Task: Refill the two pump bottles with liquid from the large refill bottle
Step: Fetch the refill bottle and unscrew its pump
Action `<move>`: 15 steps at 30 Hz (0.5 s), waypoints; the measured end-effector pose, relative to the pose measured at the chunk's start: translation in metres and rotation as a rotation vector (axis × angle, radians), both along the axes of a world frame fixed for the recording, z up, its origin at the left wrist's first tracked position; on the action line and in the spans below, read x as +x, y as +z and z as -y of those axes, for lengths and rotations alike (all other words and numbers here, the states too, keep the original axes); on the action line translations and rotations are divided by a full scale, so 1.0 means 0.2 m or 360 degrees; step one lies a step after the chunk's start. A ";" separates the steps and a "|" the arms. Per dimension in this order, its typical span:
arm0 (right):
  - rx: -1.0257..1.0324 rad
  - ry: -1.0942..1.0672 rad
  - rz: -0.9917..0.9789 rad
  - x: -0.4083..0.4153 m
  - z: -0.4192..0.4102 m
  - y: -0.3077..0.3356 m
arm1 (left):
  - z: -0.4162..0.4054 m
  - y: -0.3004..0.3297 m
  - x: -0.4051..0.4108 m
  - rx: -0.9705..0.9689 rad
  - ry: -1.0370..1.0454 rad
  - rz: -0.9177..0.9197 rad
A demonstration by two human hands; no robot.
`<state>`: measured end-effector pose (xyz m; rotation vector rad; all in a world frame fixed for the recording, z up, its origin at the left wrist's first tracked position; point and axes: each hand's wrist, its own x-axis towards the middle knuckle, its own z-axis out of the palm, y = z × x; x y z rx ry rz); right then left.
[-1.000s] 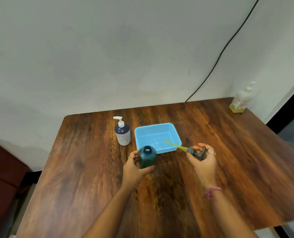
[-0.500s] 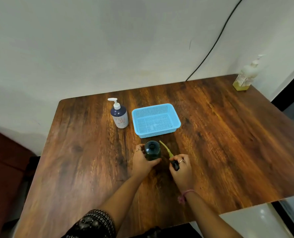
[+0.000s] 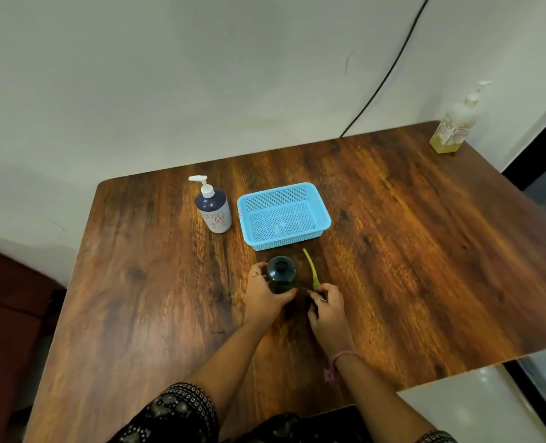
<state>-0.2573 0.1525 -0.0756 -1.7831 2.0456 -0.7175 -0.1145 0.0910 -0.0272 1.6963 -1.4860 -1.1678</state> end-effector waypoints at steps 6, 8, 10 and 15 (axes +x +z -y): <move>-0.0053 0.0103 -0.0063 -0.03 0.02 -0.03 | 0.01 -0.02 0.00 -0.0074 -0.0017 -0.0012; -0.0082 0.0134 -0.0099 -0.05 0.02 -0.03 | 0.01 -0.03 0.00 -0.0076 -0.0030 -0.0028; -0.0118 0.0155 -0.0091 -0.07 0.02 -0.03 | 0.01 -0.05 0.02 -0.0052 -0.0047 -0.0060; -0.0240 0.0095 0.0077 -0.10 0.01 0.03 | 0.02 -0.01 0.05 -0.0114 -0.0083 -0.0177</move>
